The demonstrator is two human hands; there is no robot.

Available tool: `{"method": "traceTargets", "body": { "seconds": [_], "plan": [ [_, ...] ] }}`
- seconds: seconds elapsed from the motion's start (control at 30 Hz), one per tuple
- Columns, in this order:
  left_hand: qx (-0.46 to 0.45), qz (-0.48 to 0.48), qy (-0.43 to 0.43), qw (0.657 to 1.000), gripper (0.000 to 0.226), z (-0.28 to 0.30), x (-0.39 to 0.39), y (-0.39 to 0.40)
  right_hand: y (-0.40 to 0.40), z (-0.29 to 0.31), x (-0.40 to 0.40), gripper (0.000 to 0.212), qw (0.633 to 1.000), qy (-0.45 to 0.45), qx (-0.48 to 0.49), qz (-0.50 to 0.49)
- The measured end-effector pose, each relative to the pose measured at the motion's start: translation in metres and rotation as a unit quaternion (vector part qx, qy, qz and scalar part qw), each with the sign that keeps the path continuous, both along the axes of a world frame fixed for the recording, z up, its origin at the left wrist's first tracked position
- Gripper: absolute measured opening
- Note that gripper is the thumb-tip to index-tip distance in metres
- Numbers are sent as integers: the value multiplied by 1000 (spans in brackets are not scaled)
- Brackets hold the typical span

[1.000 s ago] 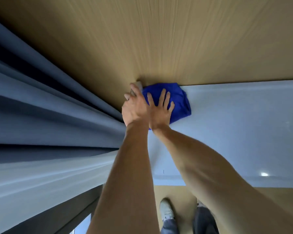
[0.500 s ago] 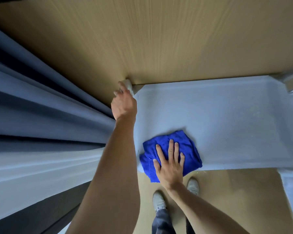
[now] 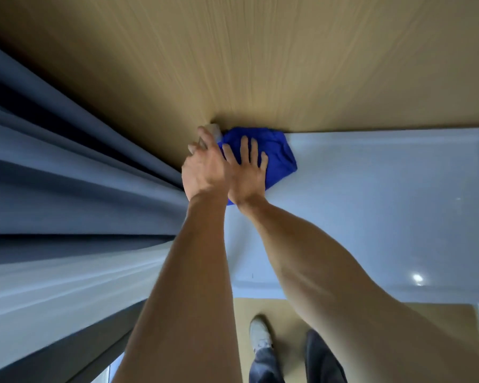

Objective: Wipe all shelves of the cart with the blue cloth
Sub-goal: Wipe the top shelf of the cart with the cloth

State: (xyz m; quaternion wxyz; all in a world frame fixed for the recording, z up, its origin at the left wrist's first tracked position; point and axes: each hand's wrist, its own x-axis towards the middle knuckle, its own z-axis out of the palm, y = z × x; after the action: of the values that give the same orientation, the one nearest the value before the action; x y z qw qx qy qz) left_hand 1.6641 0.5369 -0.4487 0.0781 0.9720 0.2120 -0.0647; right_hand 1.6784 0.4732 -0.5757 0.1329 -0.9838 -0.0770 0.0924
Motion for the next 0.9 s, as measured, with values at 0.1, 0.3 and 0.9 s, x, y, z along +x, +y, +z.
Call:
{"method": "traceTargets", "body": {
  "seconds": [0.1, 0.3, 0.9],
  "plan": [
    [2, -5, 2, 1000, 61, 4, -1, -2, -29, 4, -53, 48, 999, -39, 38, -6],
    [24, -21, -6, 999, 59, 12, -8, -8, -128, 14, -259, 51, 994, -28, -18, -103],
    [129, -59, -49, 989, 51, -6, -10, -7, -165, -19, 8, 55, 980, -99, -5, -171]
  ]
}}
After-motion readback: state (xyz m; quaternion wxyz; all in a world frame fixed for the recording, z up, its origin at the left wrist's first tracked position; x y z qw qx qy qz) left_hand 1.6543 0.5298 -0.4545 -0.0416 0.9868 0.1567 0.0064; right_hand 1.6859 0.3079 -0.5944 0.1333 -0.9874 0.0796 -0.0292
